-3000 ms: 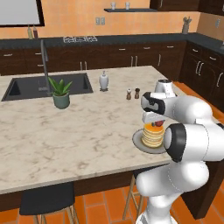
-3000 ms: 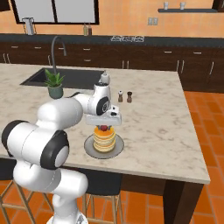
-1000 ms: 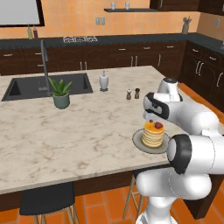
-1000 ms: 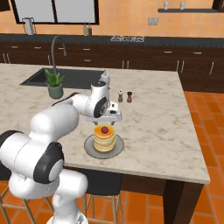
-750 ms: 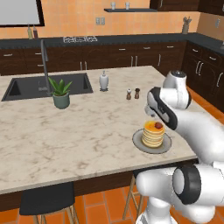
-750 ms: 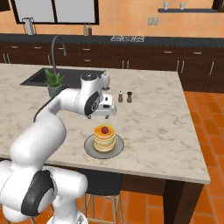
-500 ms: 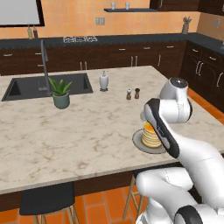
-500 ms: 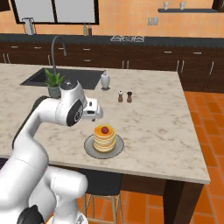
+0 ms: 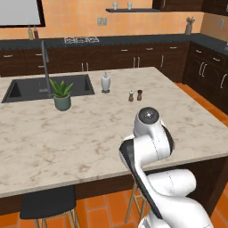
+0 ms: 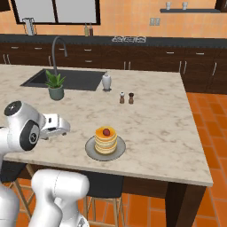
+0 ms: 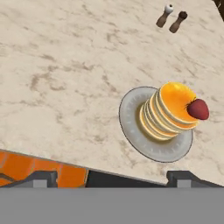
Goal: Take the strawberry from the fridge and place it on top of the pancake, located on the dining counter.
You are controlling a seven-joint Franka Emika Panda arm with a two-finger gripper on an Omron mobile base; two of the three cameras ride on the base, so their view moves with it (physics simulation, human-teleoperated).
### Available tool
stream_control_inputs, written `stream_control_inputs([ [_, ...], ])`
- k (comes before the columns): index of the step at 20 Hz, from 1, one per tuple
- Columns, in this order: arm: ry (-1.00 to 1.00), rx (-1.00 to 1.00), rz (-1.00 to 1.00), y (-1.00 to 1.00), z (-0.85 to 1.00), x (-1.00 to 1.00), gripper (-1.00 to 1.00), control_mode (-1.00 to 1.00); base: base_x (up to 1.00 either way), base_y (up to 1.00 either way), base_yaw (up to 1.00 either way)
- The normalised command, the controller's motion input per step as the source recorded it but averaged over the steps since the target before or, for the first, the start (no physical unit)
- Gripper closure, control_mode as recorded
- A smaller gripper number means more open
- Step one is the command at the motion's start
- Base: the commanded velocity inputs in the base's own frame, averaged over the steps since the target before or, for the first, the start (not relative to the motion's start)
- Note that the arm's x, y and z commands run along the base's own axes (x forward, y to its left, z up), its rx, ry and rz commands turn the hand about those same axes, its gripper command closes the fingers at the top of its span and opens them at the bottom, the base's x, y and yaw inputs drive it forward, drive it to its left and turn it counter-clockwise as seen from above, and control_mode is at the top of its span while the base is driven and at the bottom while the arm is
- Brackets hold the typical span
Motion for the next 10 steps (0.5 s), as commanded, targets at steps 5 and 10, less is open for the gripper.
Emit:
stream_control_inputs([
  [5,0.05,-0.14,-0.01,0.73,-0.22,0.02,-1.0,-1.0,0.0,0.0,0.0],
  [10,0.0,0.0,0.0,0.0,0.0,0.19,-1.0,-1.0,0.0,0.0,0.0],
])
